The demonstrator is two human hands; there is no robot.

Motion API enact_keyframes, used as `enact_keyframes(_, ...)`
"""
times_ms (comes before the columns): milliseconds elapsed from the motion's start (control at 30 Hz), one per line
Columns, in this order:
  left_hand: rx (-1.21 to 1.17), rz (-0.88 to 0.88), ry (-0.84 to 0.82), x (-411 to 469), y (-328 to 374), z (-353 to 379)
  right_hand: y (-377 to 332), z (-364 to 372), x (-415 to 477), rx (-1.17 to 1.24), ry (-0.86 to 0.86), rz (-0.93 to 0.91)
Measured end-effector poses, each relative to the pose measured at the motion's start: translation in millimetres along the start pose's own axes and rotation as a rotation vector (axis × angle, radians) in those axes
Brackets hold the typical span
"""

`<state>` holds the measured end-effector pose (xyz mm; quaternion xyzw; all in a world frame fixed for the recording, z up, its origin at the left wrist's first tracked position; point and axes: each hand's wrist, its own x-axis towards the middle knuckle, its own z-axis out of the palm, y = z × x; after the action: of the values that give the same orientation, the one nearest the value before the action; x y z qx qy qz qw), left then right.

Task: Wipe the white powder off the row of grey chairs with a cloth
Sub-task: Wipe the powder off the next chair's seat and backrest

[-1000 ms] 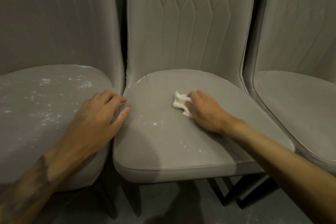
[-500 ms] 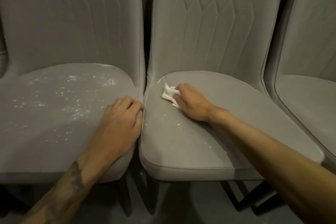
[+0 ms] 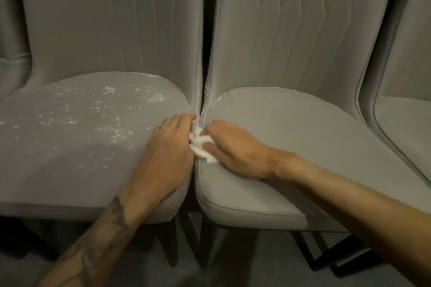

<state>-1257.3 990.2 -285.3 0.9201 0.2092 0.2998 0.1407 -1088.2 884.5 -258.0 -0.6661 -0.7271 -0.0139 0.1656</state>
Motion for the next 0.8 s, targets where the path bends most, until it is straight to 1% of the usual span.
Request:
enact_keyframes(33, -0.004, -0.008, -0.010, -1, 0, 0, -11, -3, -15, 0.041, -0.027, -0.088)
enact_keyframes(67, 0.002, -0.013, -0.014, -1, -1, 1, -18, -7, -24, 0.067, -0.075, -0.136)
enact_keyframes(133, 0.018, -0.001, 0.003, -1, -2, 1, -13, -14, -19, 0.048, -0.113, -0.158)
enact_keyframes(167, 0.020, 0.010, 0.015, 0, -2, 1, -6, -16, -10, 0.024, -0.119, -0.116)
enact_keyframes(233, 0.001, 0.011, 0.036, 0, 1, 0, 13, -15, 11, -0.025, -0.090, 0.032)
enact_keyframes(300, -0.016, 0.007, 0.041, -1, 3, 0, 19, -10, 15, -0.030, -0.052, 0.108)
enact_keyframes(367, -0.001, 0.029, 0.037, -2, 2, -1, 3, -7, -4, -0.030, -0.028, 0.068)
enact_keyframes(433, 0.026, 0.049, 0.039, -2, 0, 1, -23, -16, -35, 0.017, -0.048, -0.030)
enact_keyframes(500, 0.026, 0.047, 0.051, -1, -1, 3, -41, -28, -63, 0.121, -0.158, -0.124)
enact_keyframes(533, 0.029, 0.047, 0.054, 0, -2, 3, -41, -35, -67, 0.150, -0.198, -0.133)
enact_keyframes(600, 0.051, 0.062, 0.053, 0, -3, 3, -27, -40, -56, 0.132, -0.185, -0.084)
enact_keyframes(667, 0.070, 0.085, 0.056, 0, -4, 4, -2, -35, -34, 0.026, -0.111, 0.057)
enact_keyframes(733, 0.074, 0.088, 0.063, 0, -4, 4, 8, -23, -22, -0.051, -0.061, 0.151)
enact_keyframes(800, 0.074, 0.088, 0.073, -1, -4, 5, -8, -16, -34, -0.082, -0.021, 0.102)
